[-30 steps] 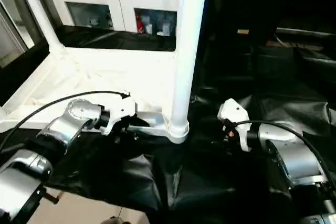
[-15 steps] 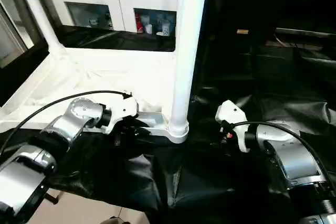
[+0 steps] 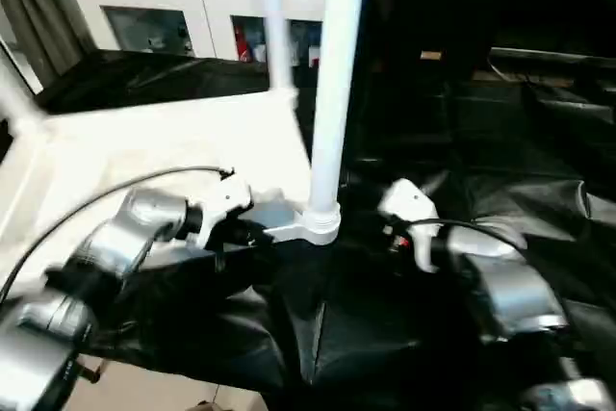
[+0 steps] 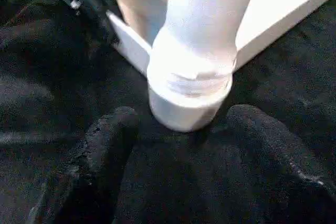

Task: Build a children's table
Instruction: Rotate leg to tighten

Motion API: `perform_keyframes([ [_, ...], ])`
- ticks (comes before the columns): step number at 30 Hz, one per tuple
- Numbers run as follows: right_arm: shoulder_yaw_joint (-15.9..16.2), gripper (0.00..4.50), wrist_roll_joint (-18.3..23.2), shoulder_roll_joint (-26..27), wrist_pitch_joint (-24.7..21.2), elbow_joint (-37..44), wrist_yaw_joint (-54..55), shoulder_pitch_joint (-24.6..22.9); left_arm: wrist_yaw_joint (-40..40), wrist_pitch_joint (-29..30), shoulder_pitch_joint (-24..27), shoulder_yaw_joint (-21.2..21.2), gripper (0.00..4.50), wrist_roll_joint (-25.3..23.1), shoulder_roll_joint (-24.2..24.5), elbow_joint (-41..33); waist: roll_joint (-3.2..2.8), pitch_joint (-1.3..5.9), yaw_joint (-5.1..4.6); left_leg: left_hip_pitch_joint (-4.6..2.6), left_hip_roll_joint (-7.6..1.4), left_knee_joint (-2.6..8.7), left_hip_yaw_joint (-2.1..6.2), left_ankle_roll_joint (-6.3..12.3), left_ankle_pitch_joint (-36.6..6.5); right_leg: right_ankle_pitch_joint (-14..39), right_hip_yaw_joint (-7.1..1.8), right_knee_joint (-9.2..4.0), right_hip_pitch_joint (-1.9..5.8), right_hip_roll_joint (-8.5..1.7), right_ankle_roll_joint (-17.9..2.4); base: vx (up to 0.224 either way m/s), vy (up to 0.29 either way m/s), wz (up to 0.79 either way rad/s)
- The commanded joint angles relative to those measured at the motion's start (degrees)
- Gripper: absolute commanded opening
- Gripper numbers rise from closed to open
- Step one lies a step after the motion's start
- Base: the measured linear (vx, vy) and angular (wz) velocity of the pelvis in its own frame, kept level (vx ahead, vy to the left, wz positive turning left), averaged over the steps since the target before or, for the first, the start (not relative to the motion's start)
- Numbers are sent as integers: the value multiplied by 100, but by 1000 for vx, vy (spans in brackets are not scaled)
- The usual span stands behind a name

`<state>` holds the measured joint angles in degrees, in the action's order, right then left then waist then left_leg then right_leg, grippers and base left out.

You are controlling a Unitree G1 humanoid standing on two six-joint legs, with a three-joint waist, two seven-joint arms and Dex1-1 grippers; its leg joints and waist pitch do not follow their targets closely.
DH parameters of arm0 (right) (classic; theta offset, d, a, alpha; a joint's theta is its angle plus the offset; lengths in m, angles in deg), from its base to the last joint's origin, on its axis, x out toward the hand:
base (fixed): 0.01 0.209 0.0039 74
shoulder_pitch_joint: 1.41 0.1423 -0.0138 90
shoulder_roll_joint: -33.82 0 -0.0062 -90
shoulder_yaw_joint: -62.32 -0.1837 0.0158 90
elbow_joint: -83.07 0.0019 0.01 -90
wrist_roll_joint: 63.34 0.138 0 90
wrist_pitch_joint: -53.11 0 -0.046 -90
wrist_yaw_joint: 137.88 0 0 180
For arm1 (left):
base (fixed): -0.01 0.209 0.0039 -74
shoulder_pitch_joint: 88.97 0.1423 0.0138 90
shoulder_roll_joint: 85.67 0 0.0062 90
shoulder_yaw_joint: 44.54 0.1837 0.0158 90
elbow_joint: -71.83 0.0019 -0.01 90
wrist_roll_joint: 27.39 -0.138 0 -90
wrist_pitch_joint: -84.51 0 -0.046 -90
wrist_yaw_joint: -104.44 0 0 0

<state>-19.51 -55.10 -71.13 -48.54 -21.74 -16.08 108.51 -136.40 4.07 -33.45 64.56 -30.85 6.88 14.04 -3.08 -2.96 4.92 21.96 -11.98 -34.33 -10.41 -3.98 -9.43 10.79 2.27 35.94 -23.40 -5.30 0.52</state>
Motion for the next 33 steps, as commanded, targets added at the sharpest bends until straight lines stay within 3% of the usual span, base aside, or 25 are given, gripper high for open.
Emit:
perform_keyframes([
  [1,39,322,-75,35,82,-14,40,72,118,137,364,98,2,30,-54,-148,215,374,37,-53,-58,372,8,363,-1242,1619,-124,-503,271,-215,-1143,0,0,0],
  [2,46,322,-70,46,100,-30,21,80,152,-3,441,40,2,137,-134,-246,198,368,40,-62,-60,378,2,342,-1300,1700,-130,-521,250,-206,-1101,0,0,0],
  [3,48,322,-69,48,107,-36,14,82,176,-26,468,21,2,165,-157,-291,230,378,46,-50,-52,372,2,332,-1275,1656,-130,-508,264,-206,-1082,0,0,0],
  [7,56,322,-80,61,138,-89,-14,109,329,-108,537,-66,2,212,-212,-440,237,386,40,-54,-51,383,-1,346,-1247,1484,-132,-501,250,-189,-1063,0,0,0],
  [8,58,322,-81,69,141,-100,-15,121,359,-41,526,-97,47,211,-205,-426,238,388,40,-47,-43,381,-1,353,-1236,1457,-133,-498,256,-191,-1063,0,0,0],
  [12,76,322,-55,66,151,-106,-18,138,465,5,510,-136,65,78,-141,-348,232,379,40,-46,-36,382,-3,329,-1310,1578,-132,-515,251,-202,-1040,0,0,0],
  [21,54,322,-20,49,206,-103,-60,133,366,-148,359,-165,65,13,16,89,240,361,31,-62,-34,421,11,206,-1595,1905,-135,-565,228,-193,-887,0,0,0],
  [28,0,322,-76,192,336,-187,211,223,171,-111,349,59,4,-122,129,167,231,351,11,-67,-41,443,29,136,-1738,2158,-137,-588,215,-212,-838,0,0,0],
  [30,-87,322,-55,381,294,-331,470,349,64,-101,320,163,4,-200,174,229,216,357,-33,-44,-35,466,46,76,-1739,2035,-125,-562,230,-200,-871,0,0,0],
  [33,-59,349,56,504,185,-315,412,391,-46,-67,296,165,0,-127,152,227,189,368,-40,-77,-48,459,36,80,-1772,1701,-144,-551,219,-196,-1007,0,0,0],
])
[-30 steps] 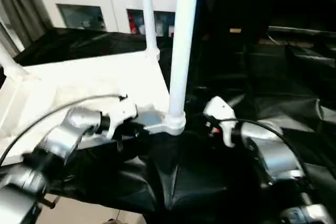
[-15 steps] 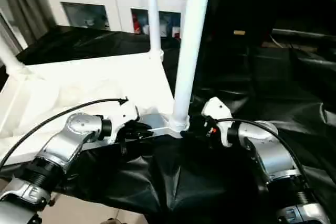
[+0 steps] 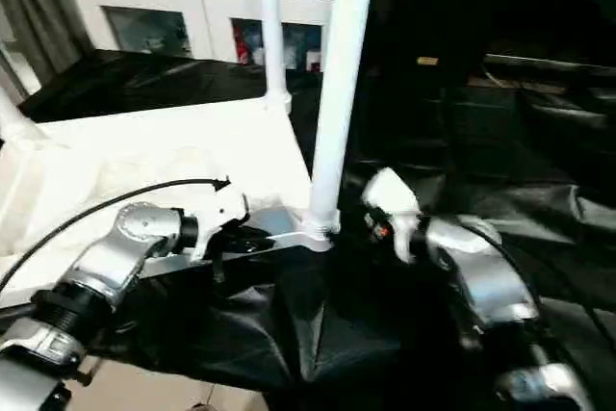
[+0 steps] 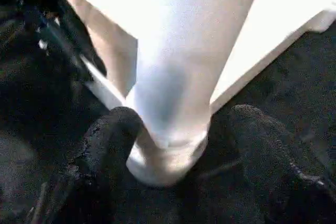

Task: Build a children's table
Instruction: Rotate leg to tighten

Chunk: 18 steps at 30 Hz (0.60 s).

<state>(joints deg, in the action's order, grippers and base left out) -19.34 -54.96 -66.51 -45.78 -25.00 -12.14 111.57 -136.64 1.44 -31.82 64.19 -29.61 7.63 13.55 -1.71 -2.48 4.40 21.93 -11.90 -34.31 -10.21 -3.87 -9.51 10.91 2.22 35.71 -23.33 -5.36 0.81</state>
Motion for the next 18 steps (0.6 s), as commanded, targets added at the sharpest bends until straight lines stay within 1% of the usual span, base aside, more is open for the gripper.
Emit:
perform_keyframes([
  [1,-65,349,48,49,-97,16,6,86,-30,197,130,202,0,-244,75,273,60,323,10,-72,-55,456,14,65,-1769,1626,-137,-524,216,-184,-1053,0,0,0],
  [2,5,349,43,100,-105,-3,-33,99,-108,186,133,199,0,-185,67,233,76,335,12,-76,-56,456,13,70,-1742,1493,-133,-510,228,-180,-1091,0,0,0],
  [4,57,381,23,140,-81,-48,-36,117,-171,153,141,195,0,-139,66,199,74,340,20,-73,-58,453,10,82,-1700,1397,-132,-501,234,-189,-1142,0,0,0],
  [5,125,381,-25,203,-25,-140,-21,164,-259,82,158,188,0,-67,68,140,90,339,19,-68,-58,456,9,91,-1665,1342,-130,-496,240,-188,-1161,0,0,0],
  [8,240,381,-98,238,51,-253,-88,228,-370,-16,197,192,0,-2,102,40,79,353,20,-68,-59,447,4,111,-1559,1191,-128,-476,250,-193,-1224,0,0,0],
  [9,270,381,-139,267,72,-357,-97,284,-471,11,239,174,0,70,113,-63,122,345,18,-66,-62,445,-9,133,-1520,1136,-131,-483,251,-189,-1240,0,0,0],
  [10,275,381,-170,305,91,-469,-68,348,-535,45,275,167,0,114,127,-151,103,359,28,-69,-72,445,2,136,-1464,1066,-127,-452,261,-206,-1275,0,0,0],
  [11,267,381,-169,332,84,-543,-64,398,-545,71,287,167,0,121,135,-188,121,355,21,-66,-67,444,-12,165,-1369,978,-126,-459,255,-189,-1292,0,0,0],
  [13,261,381,-176,359,89,-615,-58,450,-550,86,296,169,0,115,146,-212,101,359,30,-70,-68,435,-17,201,-1276,843,-128,-442,260,-189,-1347,0,0,0],
  [14,259,381,-178,368,92,-644,-58,471,-551,90,296,169,0,111,148,-214,121,359,41,-68,-69,434,-19,228,-1210,792,-128,-434,270,-192,-1348,0,0,0],
  [15,251,355,-177,391,101,-705,-41,513,-551,101,300,166,0,109,154,-220,121,362,49,-72,-74,432,-21,243,-1166,759,-130,-429,272,-196,-1348,0,0,0],
  [16,254,355,-164,415,126,-796,-49,566,-546,113,308,151,0,109,160,-224,137,360,50,-71,-72,433,-27,252,-1167,771,-129,-436,271,-195,-1348,0,0,0],
  [17,254,346,-164,415,126,-796,-49,566,-546,113,308,151,0,109,160,-224,128,353,53,-71,-72,440,-25,243,-1201,840,-126,-441,270,-197,-1340,0,0,0],
  [18,278,341,-179,418,176,-892,-91,606,-532,122,323,146,0,102,187,-244,167,348,48,-68,-74,445,-26,238,-1226,925,-127,-447,274,-199,-1306,0,0,0],
])
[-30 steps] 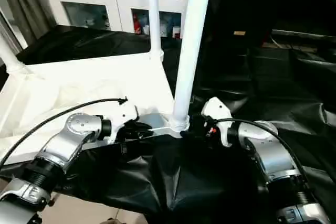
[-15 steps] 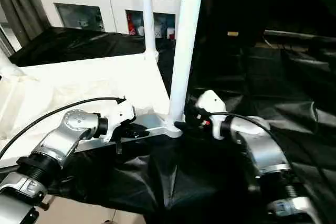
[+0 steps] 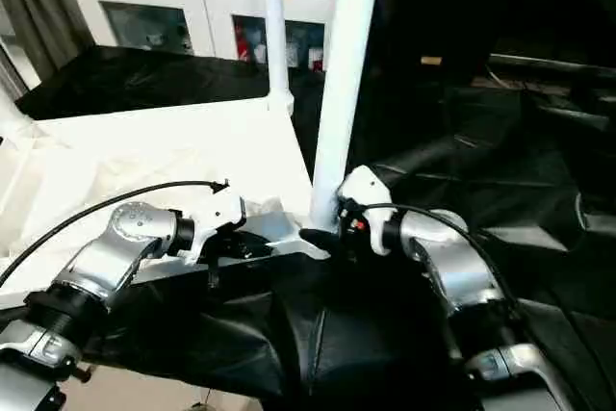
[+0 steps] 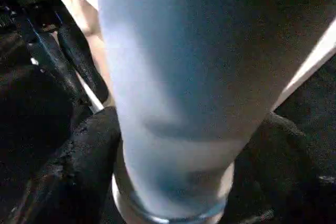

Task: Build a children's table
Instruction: Rotate leg to tighten

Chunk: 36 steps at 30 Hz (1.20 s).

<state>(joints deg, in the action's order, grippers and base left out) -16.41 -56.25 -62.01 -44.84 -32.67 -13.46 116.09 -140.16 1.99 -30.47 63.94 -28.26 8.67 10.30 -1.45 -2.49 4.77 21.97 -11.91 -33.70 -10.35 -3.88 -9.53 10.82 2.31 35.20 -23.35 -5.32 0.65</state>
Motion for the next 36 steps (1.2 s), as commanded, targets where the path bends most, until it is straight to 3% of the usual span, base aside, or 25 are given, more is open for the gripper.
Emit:
perform_keyframes([
  [1,-13,341,-59,-28,98,-155,30,165,-172,77,192,164,0,-30,89,75,127,345,13,-71,-73,387,-9,227,-1254,1002,-137,-397,273,-207,-1276,0,0,0],
  [3,-12,312,-66,-25,110,-178,22,174,-165,84,195,159,0,-29,93,70,119,339,2,-81,-76,398,-8,164,-1364,1200,-142,-422,260,-209,-1212,0,0,0],
  [8,-22,273,-99,31,186,-394,-6,228,-30,223,187,60,0,-39,116,82,128,343,-29,-80,-74,398,-7,153,-1356,1128,-143,-413,260,-201,-1225,0,0,0],
  [12,-123,267,-51,163,107,-413,275,141,361,457,108,-128,0,-11,-8,186,112,327,-46,-86,-69,401,-14,143,-1385,1159,-150,-428,249,-193,-1233,0,0,0],
  [19,-465,265,-173,933,-81,-589,1989,-205,1509,764,-248,-420,0,-125,-497,568,113,293,-109,-113,-58,459,19,-59,-1777,1792,-147,-502,205,-188,-1000,0,0,0],
  [21,-456,265,-290,1314,-191,-649,2620,-298,1984,871,-426,-500,0,-161,-764,700,129,256,-135,-113,-51,475,15,-57,-1966,2013,-152,-546,178,-186,-928,0,0,0],
  [24,-343,265,-399,1732,-202,-797,3073,-255,2366,898,-559,-516,0,-210,-1062,752,116,261,-137,-121,-46,493,37,-132,-2027,2166,-149,-559,176,-199,-850,0,0,0],
  [27,-259,265,-410,1843,-140,-840,3018,-215,2371,915,-574,-494,0,-198,-1159,726,130,247,-142,-120,-45,497,37,-95,-2156,2266,-153,-590,165,-202,-789,0,0,0],
  [28,-206,321,-364,1957,-104,-860,2878,-174,2364,914,-575,-463,0,-195,-1231,693,144,248,-142,-112,-46,503,40,-77,-2175,2310,-153,-597,167,-204,-759,0,0,0],
  [29,-186,335,-279,2050,-92,-869,2720,-132,2275,926,-563,-405,0,-175,-1293,626,138,245,-142,-107,-46,511,45,-70,-2194,2346,-152,-599,169,-206,-731,0,0,0],
  [31,-163,341,-155,2026,-157,-799,2419,-93,2066,881,-504,-322,0,-142,-1271,504,141,243,-142,-108,-48,518,50,-60,-2236,2427,-154,-612,162,-214,-700,0,0,0],
  [32,-94,371,-163,1910,-135,-728,2207,-91,1894,794,-440,-275,0,-125,-1190,415,176,255,-140,-103,-54,518,54,-47,-2239,2439,-150,-610,177,-216,-683,0,0,0],
  [34,-72,380,-186,1784,-120,-653,2012,-94,1707,733,-366,-236,0,-105,-1081,319,159,254,-131,-103,-65,520,50,-33,-2189,2326,-159,-605,168,-215,-705,0,0,0],
  [36,-100,380,-146,1615,-138,-590,1764,-77,1416,633,-258,-187,0,-52,-926,170,171,279,-122,-74,-73,517,49,17,-1954,1971,-160,-560,207,-221,-781,0,0,0],
])
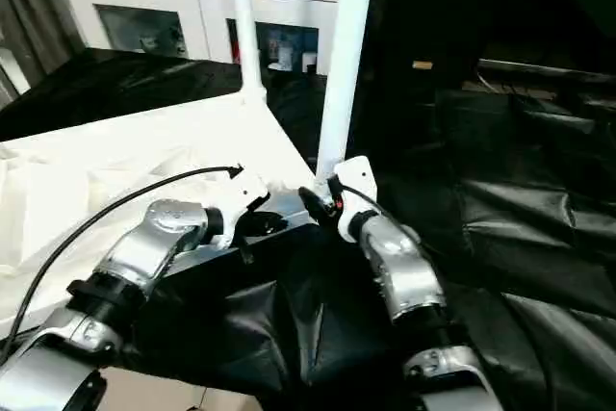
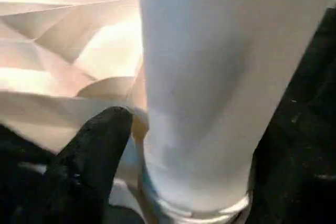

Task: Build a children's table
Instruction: Rotate leg to tighten

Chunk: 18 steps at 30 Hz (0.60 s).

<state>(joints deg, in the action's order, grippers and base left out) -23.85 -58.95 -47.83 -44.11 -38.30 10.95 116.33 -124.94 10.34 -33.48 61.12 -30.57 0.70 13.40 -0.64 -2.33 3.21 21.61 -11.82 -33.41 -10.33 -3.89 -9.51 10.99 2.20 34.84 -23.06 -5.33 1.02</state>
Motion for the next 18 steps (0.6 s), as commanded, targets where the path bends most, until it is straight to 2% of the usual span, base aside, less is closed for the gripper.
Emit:
perform_keyframes([
  [1,634,380,144,101,-222,-3,-803,-87,-250,-187,107,109,0,217,-46,-236,96,266,27,-30,-84,485,41,38,-1890,1830,-150,-513,191,-220,-855,0,0,0],
  [3,631,380,165,-71,-178,11,-1027,-64,-519,-251,205,164,0,254,108,-368,103,278,27,-30,-71,459,16,108,-1643,1461,-149,-479,215,-209,-987,0,0,0],
  [6,620,380,200,-257,-120,32,-1330,-43,-849,-280,328,228,0,287,305,-540,106,281,22,-24,-68,446,-6,172,-1438,1239,-154,-463,224,-207,-1079,0,0,0],
  [7,612,380,236,-343,-105,54,-1497,-39,-1005,-268,385,261,0,307,403,-624,83,306,53,-54,-75,433,-5,182,-1323,1071,-152,-441,240,-215,-1141,0,0,0],
  [8,620,380,330,-593,-69,160,-2023,-58,-1414,-262,527,279,0,427,650,-819,78,293,50,-44,-77,432,-14,224,-1248,889,-152,-424,237,-198,-1225,0,0,0],
  [9,643,380,397,-801,-47,248,-2452,-84,-1756,-265,638,287,0,531,864,-965,90,319,54,-32,-76,408,-18,277,-1105,583,-148,-375,272,-196,-1327,0,0,0],
  [11,664,380,448,-952,-36,320,-2771,-110,-1985,-262,710,283,0,602,1019,-1057,70,320,74,-37,-87,389,-27,406,-900,98,-138,-325,274,-170,-1465,0,0,0],
  [12,689,380,484,-1072,-34,366,-3016,-128,-2150,-259,739,258,0,670,1123,-1103,94,316,77,-34,-87,381,-32,444,-840,-11,-134,-310,278,-163,-1493,0,0,0],
  [13,699,380,508,-1151,-31,391,-3196,-137,-2264,-246,756,237,0,708,1203,-1147,80,321,90,-42,-89,376,-36,496,-767,-112,-124,-291,282,-160,-1551,0,0,0],
  [16,703,380,525,-1197,-28,405,-3306,-140,-2329,-233,765,222,0,731,1249,-1178,77,298,108,-69,-109,391,-50,454,-928,159,-125,-313,264,-177,-1596,0,0,0],
  [18,712,380,542,-1306,-12,390,-3532,-103,-2452,-185,776,175,0,798,1339,-1242,117,284,143,-85,-120,407,-49,355,-1094,534,-139,-335,264,-199,-1549,0,0,0],
])
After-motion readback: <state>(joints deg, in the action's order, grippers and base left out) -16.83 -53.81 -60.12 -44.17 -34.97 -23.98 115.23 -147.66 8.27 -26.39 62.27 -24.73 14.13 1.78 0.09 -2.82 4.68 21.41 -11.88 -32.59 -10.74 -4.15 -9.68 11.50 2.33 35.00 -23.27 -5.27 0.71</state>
